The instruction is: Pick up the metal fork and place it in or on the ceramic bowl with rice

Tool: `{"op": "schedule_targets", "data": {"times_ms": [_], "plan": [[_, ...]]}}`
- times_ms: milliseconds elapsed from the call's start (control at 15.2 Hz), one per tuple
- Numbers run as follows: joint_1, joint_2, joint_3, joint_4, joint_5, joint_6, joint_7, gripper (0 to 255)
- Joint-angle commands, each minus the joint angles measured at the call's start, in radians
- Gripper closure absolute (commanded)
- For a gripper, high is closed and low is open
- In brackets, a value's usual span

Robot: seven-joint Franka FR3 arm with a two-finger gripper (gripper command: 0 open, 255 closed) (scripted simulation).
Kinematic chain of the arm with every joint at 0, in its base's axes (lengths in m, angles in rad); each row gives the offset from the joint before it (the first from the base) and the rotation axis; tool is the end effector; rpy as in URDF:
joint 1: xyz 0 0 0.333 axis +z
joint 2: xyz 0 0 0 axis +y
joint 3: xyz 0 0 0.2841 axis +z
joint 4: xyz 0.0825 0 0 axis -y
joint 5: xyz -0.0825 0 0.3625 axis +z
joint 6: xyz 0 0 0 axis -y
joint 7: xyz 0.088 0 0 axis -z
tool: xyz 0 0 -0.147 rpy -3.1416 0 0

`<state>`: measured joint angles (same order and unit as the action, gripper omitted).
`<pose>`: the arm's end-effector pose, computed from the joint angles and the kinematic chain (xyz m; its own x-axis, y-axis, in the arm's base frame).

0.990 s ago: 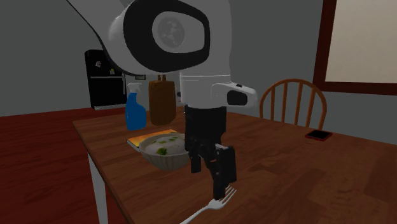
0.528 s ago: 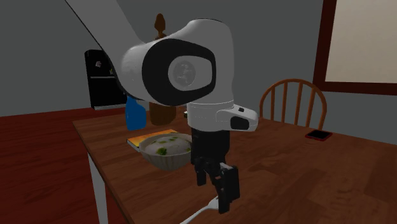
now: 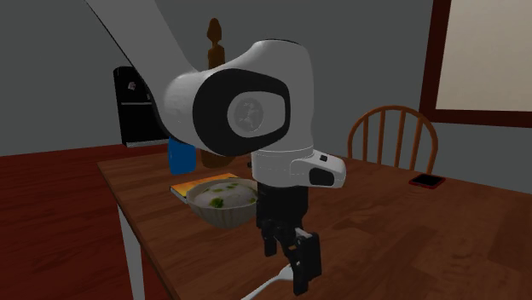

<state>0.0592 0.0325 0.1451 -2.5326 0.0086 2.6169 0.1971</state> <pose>0.4444 0.0926 0.2132 0.9988 -0.0008 0.0492 0.0001 -0.9998 -0.0194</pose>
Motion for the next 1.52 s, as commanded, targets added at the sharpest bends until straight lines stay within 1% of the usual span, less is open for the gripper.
{"op": "schedule_targets", "data": {"times_ms": [0,66,132,726,1452], "plan": [[0.0,0.0,0.0,0.0,0.0,0.0,0.0,0],[0.0,0.0,0.0,0.0,0.0,0.0,0.0,0],[0.0,0.0,0.0,0.0,0.0,0.0,0.0,255],[0.0,0.0,0.0,0.0,0.0,0.0,0.0,255],[0.002,-0.13,-0.001,0.033,0.028,-0.163,-0.019,255]]}}
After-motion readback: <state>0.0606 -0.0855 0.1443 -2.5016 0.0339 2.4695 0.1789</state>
